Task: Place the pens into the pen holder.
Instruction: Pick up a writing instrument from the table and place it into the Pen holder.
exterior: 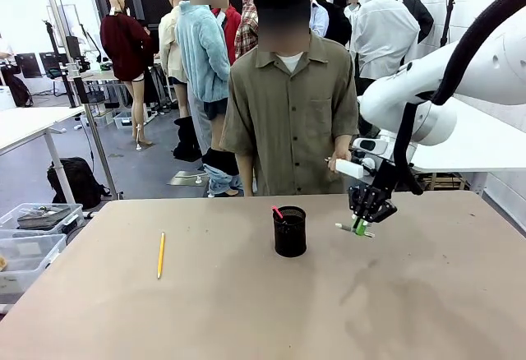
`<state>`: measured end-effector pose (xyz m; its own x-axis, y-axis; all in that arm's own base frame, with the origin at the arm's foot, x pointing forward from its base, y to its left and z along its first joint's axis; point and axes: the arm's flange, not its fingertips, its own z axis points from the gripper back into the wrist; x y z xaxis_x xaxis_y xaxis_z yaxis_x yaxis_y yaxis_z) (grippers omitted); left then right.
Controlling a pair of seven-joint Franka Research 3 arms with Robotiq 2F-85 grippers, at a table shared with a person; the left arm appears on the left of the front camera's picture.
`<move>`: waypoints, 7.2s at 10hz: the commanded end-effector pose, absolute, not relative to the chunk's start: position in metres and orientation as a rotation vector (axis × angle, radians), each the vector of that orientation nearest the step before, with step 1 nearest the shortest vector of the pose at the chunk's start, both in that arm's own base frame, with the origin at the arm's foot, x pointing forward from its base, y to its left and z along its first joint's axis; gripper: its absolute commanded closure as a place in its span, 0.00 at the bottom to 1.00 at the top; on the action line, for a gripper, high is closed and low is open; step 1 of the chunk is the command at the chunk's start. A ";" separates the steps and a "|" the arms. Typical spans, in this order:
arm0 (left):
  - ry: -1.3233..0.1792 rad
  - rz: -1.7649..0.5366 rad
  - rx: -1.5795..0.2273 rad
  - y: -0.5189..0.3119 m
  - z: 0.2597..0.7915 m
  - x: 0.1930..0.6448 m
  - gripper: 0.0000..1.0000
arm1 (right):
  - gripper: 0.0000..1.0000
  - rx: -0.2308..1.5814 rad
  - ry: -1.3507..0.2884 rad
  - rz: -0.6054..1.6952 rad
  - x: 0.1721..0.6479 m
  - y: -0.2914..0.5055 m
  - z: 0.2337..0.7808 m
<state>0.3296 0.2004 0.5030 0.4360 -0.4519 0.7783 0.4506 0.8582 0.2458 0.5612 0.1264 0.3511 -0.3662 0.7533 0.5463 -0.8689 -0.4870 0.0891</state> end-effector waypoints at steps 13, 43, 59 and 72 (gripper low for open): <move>-0.974 -0.559 0.010 0.202 0.502 0.331 0.00 | 1.00 1.020 -0.660 1.417 0.590 0.089 0.329; -0.974 -0.559 0.010 0.202 0.502 0.331 0.00 | 1.00 1.060 -1.090 1.497 0.568 0.135 0.403; -0.974 -0.559 0.010 0.202 0.502 0.331 0.00 | 0.72 1.075 -0.845 1.546 0.590 0.200 0.320; -0.974 -0.559 0.010 0.202 0.502 0.331 0.00 | 0.15 0.494 -0.817 0.988 0.493 -0.083 0.436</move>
